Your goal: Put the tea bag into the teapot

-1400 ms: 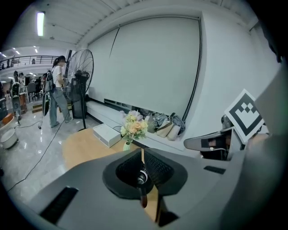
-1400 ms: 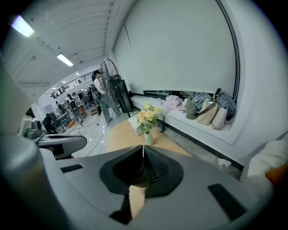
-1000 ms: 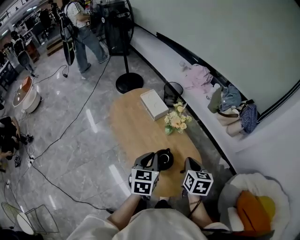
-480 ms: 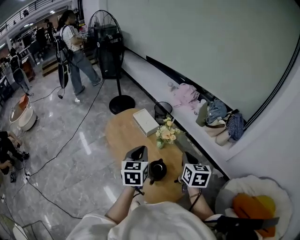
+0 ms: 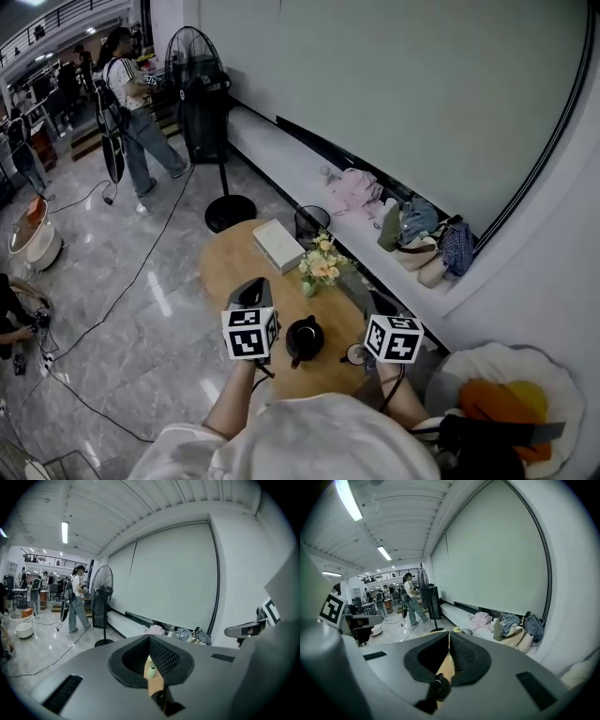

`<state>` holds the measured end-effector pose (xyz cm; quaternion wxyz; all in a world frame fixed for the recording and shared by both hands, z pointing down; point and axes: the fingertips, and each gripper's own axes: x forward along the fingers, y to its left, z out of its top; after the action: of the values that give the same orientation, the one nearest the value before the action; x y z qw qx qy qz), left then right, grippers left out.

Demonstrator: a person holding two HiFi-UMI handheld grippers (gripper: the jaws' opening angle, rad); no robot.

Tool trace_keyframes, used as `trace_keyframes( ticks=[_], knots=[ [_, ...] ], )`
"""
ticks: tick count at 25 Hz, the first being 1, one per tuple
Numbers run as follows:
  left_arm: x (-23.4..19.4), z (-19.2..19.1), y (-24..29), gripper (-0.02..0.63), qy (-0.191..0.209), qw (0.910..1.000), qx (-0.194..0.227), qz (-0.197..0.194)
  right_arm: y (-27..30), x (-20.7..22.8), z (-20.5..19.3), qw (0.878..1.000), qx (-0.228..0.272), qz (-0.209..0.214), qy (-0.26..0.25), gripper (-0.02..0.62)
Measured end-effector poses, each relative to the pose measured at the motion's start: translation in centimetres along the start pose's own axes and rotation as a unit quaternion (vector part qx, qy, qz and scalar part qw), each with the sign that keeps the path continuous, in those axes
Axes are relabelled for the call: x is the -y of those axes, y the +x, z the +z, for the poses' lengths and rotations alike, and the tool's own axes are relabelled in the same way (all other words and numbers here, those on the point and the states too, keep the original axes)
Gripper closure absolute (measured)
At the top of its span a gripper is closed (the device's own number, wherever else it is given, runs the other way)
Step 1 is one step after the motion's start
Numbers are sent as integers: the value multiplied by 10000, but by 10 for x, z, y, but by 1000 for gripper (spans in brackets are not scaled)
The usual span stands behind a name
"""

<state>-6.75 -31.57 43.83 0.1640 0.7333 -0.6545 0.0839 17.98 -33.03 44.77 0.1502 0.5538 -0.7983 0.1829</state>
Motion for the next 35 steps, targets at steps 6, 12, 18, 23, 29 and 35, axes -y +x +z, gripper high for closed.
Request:
trace_keyframes(
  ticks=[6,12,18,23,29,35],
  knots=[
    [0,-3,2,589,55,10000,-48,1,2,-5,3,10000,14,60,-26,560],
    [3,-1,6,589,142,9999,-80,0,6,-6,6,9999,24,101,-70,561],
    [4,-1,7,589,178,9998,-78,-11,7,-8,10,9999,54,130,-88,561],
    [4,-3,8,589,170,9998,-76,-18,8,-9,8,9999,29,135,-72,561],
    [5,-8,6,589,136,9998,-137,-56,7,-14,8,9999,17,131,-78,561],
    [6,-12,5,589,153,9996,-212,-66,7,-17,5,9999,-10,136,-84,561]
  ],
)
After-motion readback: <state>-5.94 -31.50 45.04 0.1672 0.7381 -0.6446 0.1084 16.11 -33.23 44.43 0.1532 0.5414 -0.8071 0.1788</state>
